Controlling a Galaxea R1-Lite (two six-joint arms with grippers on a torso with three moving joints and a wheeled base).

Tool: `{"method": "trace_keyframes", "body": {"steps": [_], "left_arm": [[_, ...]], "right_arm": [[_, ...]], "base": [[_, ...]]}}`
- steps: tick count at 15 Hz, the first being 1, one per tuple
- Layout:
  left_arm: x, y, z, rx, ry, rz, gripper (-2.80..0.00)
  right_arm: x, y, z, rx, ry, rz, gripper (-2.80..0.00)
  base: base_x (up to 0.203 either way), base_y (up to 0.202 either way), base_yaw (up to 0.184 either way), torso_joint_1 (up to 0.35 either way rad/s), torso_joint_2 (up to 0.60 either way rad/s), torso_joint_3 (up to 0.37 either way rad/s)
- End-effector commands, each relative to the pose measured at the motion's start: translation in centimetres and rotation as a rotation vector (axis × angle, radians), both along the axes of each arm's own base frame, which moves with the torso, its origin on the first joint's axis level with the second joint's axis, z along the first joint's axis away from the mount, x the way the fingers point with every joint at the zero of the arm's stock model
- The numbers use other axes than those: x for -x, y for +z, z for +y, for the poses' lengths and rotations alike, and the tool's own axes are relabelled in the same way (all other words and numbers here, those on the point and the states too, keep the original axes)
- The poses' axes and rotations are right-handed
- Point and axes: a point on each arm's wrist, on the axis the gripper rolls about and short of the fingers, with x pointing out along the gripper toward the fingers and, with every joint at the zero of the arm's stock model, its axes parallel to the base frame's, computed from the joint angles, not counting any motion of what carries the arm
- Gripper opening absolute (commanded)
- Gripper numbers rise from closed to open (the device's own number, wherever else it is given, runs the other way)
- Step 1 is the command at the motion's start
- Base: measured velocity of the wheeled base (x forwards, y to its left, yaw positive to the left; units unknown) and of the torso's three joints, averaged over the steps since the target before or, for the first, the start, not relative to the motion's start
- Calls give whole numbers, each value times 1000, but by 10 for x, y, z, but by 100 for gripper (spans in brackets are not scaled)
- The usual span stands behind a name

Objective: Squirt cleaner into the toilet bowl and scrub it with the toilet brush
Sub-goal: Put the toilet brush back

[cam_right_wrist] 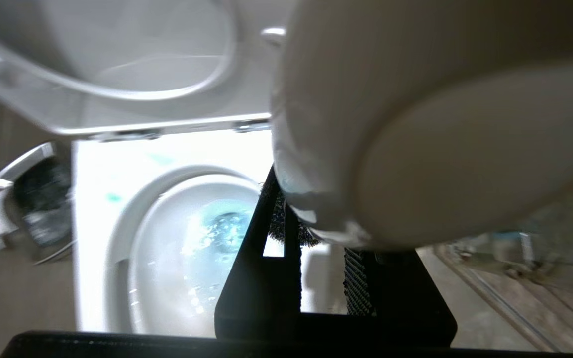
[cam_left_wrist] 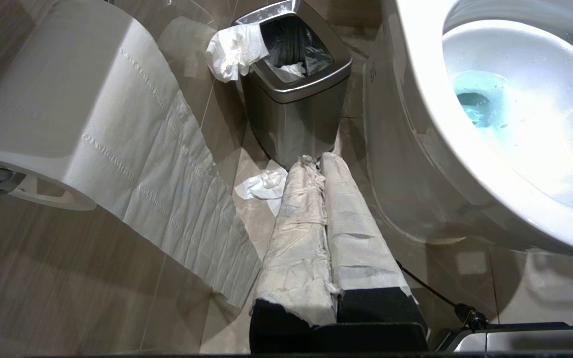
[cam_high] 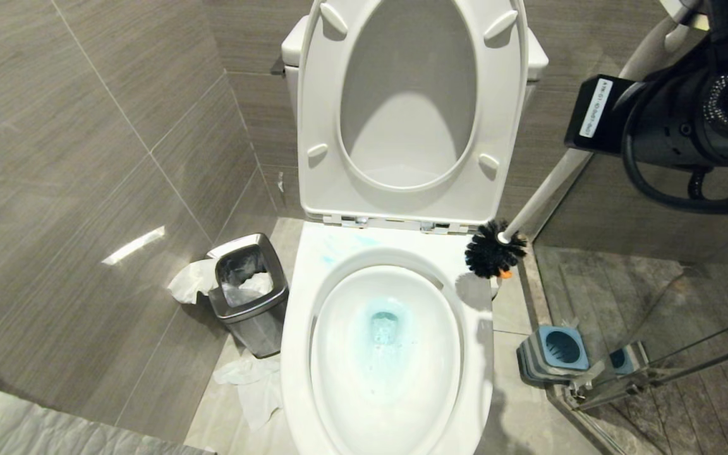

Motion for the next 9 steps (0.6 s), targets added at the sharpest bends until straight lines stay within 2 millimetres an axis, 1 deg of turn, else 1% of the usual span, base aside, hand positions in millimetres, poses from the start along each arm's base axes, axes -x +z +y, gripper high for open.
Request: {"method": "trace_keyframes", "body": {"steps": [1, 4, 6, 9], "left_arm": [[0, 0, 0, 0, 0, 2, -280], [0, 0, 0, 0, 0, 2, -280], [0, 0, 0, 0, 0, 2, -280], [0, 0, 0, 0, 0, 2, -280]], "right_arm": [[-1, -5, -26, 14, -88, 15, -280], [-5, -20, -60, 40, -210, 61, -280], [-11, -26, -82, 32, -281, 77, -280], [-23, -31, -111, 38, -332, 72, -280]], "base": [[0, 0, 0, 0, 0, 0], [0, 0, 0, 0, 0, 0], [0, 0, 0, 0, 0, 0], [0, 0, 0, 0, 0, 0]]}}
